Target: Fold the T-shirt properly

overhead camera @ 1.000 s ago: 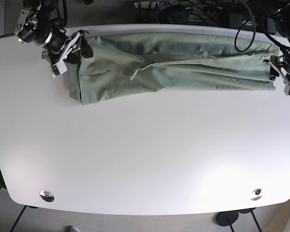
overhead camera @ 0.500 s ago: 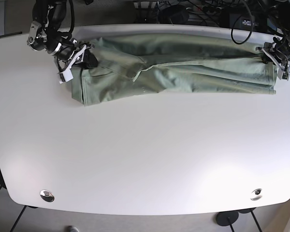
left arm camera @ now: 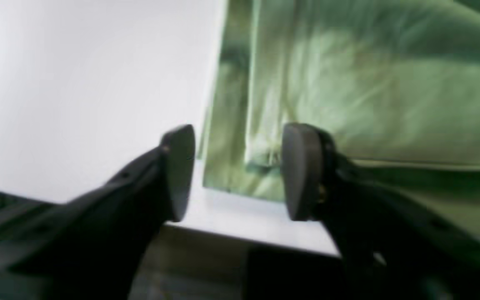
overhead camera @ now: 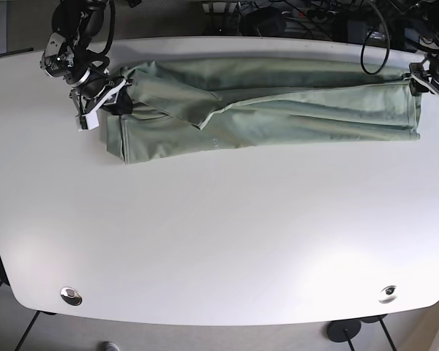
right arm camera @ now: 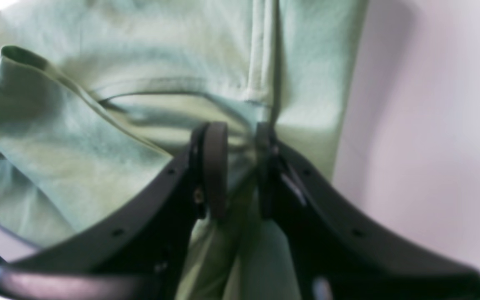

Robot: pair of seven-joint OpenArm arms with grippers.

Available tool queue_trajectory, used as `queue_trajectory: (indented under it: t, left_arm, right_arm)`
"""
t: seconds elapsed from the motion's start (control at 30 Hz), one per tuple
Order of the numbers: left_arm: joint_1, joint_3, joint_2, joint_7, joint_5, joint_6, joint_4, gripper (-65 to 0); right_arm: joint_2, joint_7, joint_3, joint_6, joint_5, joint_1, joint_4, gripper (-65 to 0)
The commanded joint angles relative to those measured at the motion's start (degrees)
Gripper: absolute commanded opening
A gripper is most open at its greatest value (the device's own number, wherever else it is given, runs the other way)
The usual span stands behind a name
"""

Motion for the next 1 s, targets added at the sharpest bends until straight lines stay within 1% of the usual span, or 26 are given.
queue_trajectory:
  t: [0.03,0.07,0.2,0.3,0.37,0.4,0.47,0.53,0.6,0.7,0.73,0.77,0.83,0.87,0.9,0.93,1.0]
  left_arm:
    - [-0.84,-0.23,-1.3,-1.23,-2.84,-0.03,2.46,-22.9]
    - [-1.01,-0.4,-1.3,-1.23,-3.28,-0.03,2.54,-20.8]
    - [-4.27,-1.81,-1.56,-1.14,-3.9,-0.03,0.43,-19.7]
    - [-6.99,-4.89,-2.09,-1.14,-3.98,-0.03,-9.41,-19.7]
    - [-7.78,-4.89,-4.64,-1.23,-4.07,-0.03,-15.04,-19.7]
    - [-7.78,-4.8,-5.34,-1.4,-4.07,-0.03,-18.03,-19.7]
    - [-7.87,-4.62,-5.6,-1.49,-4.6,-0.03,-19.96,-19.7]
    - [-7.87,-3.22,-5.6,-1.49,-4.6,-0.03,-21.37,-20.1]
    - [-7.78,0.83,-5.6,-1.49,-4.69,-0.03,-22.07,-20.3]
    - [-7.52,4.08,-5.6,-1.32,-4.69,-0.03,-22.07,-20.6]
    - [-6.55,5.4,-5.6,-1.32,-4.69,-0.03,-21.72,-23.5]
    - [-6.03,5.93,-5.6,-1.32,-4.69,-0.03,-21.63,-29.9]
    - [-5.94,6.45,-5.6,-1.32,-4.69,-0.03,-21.63,-50.1]
    - [-5.76,6.45,-5.6,-1.32,-4.69,-0.03,-21.63,-57.9]
    - [-5.76,6.45,-5.6,-1.32,-4.69,-0.03,-20.66,-60.1]
    - [-5.59,6.37,-5.34,-1.32,-4.78,-0.03,-18.29,-60.3]
    - [-2.33,6.28,-3.32,-1.32,-4.86,-0.03,-9.85,-61.7]
  right_arm:
    - [0.34,-1.82,-0.07,-0.25,-1.56,-0.32,0.46,-53.4]
    - [0.34,-1.82,-0.6,-0.25,-1.56,-0.32,0.46,-53.4]
    - [0.43,-1.82,-1.48,-0.25,-1.56,-0.23,0.46,-53.4]
    - [0.34,-1.82,-1.57,-0.25,-1.56,0.04,0.19,-53.4]
    - [0.34,-1.82,-1.57,-0.25,-1.56,0.04,0.28,-53.4]
    - [0.34,-1.82,-1.57,-0.25,-1.56,0.04,0.28,-53.4]
    - [0.34,-1.82,-1.57,-0.25,-1.56,0.04,0.28,-53.4]
    - [0.34,-1.82,-1.57,-0.25,-1.56,0.04,0.37,-53.4]
    - [0.34,-1.82,-1.57,-0.25,-1.56,0.04,0.37,-53.4]
    - [0.34,-1.82,-1.57,-0.25,-1.56,0.04,0.37,-53.4]
    - [0.34,-1.82,-1.57,-0.25,-1.56,0.04,0.37,-53.4]
    - [0.34,-1.82,-1.57,-0.25,-1.56,0.04,0.37,-53.4]
    - [0.34,-1.82,-1.57,-0.25,-1.56,0.04,0.37,-53.4]
    - [0.34,-1.82,-1.48,-0.25,-1.56,0.04,0.37,-53.4]
    - [0.34,-1.82,-1.48,-0.25,-1.56,0.04,0.37,-53.4]
    - [0.34,-1.82,-1.48,-0.25,-1.56,0.04,0.28,-53.4]
    - [0.25,-1.82,-1.48,-0.25,-1.56,0.04,0.19,-53.4]
